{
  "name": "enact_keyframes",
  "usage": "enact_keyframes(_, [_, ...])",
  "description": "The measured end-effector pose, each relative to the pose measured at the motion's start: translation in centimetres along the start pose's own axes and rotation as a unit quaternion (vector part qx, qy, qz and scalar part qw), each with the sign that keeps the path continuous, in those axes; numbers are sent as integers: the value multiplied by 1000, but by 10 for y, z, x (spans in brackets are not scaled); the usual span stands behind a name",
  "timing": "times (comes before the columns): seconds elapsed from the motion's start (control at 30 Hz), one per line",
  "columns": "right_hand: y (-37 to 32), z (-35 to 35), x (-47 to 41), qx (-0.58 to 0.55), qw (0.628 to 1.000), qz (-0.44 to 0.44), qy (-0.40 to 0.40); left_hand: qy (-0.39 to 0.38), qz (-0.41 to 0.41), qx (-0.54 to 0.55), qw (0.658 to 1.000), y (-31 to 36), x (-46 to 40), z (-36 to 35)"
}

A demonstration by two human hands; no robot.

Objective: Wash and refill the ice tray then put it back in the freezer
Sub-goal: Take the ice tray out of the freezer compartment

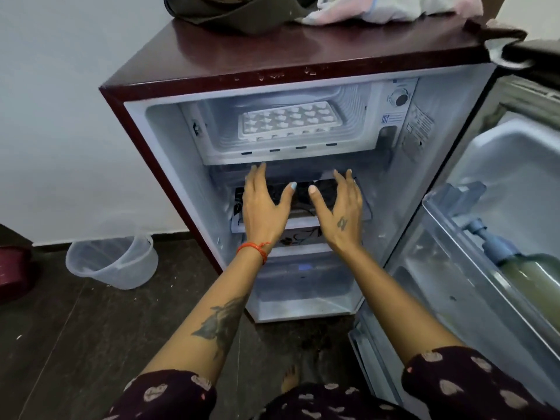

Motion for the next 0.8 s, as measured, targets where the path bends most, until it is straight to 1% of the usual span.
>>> enact_keyframes(0.1, [-7, 4, -34, 4, 1000, 10, 22, 10, -7, 11, 1000, 2, -35, 6])
enact_keyframes(0.2, [-9, 5, -68, 15, 999, 18, 28, 18, -7, 8, 1000, -2, -68, 11])
enact_keyframes(0.33, [-9, 7, -109, 24, 999, 13, 36, 15, 13, 12, 1000, -15, -109, 14])
enact_keyframes(0.53, [-1, -2, -158, 31, 998, -24, 39, 18, 37, 5, 999, -35, -150, 14])
enact_keyframes(0.7, [5, -8, -185, 33, 998, -49, 33, 16, 73, -2, 997, -53, -168, 12])
enact_keyframes(0.8, [9, -13, -193, 54, 995, -78, 19, 13, 73, -9, 997, -54, -174, 13])
Point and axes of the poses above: each hand's wrist, its own x-axis away from the middle knuckle, its own z-axis out of the back of the hand, y = z × x, the point moved 9 cm from there along -x, towards the middle knuckle, and after that the axes turned 11 degrees about -y, right-handed, at the moved point
